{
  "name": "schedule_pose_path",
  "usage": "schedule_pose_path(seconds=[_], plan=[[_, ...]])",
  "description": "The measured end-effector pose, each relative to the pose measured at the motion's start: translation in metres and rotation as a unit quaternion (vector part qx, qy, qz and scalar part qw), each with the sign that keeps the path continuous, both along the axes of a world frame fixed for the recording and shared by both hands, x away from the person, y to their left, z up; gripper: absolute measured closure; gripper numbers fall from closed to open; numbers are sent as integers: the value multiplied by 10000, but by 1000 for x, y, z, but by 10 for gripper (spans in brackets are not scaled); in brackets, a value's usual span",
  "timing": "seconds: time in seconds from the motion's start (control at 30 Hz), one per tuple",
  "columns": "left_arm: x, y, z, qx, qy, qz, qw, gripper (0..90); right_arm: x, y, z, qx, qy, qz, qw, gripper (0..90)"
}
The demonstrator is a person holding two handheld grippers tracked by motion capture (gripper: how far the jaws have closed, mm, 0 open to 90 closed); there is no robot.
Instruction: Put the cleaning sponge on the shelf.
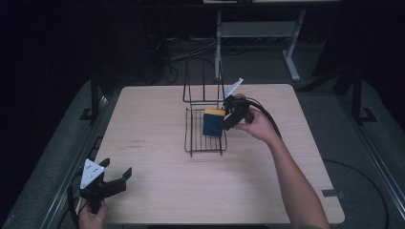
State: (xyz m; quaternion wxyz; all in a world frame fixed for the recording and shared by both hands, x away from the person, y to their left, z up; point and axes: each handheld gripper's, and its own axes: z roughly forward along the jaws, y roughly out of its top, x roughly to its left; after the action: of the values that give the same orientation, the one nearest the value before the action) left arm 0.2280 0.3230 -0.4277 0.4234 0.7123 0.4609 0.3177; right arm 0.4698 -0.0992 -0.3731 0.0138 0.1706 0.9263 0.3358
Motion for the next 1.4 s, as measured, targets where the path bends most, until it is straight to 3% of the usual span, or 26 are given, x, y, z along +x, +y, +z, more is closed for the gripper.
schedule_pose_path(seconds=[0.27,0.63,0.83,1.4], plan=[[0,0,0,9,-8,-4,10000,141,-1,-4,3,-63,1,-115,9999,210],[0,-1,0,32,-9,-18,10000,141,-6,-17,-2,65,45,-162,9998,200],[0,-1,0,50,-1,-33,10000,141,-12,-22,2,50,-60,-294,9995,199],[-1,-4,1,40,-24,-48,10000,141,-33,-43,-2,48,-72,-350,9994,198]])
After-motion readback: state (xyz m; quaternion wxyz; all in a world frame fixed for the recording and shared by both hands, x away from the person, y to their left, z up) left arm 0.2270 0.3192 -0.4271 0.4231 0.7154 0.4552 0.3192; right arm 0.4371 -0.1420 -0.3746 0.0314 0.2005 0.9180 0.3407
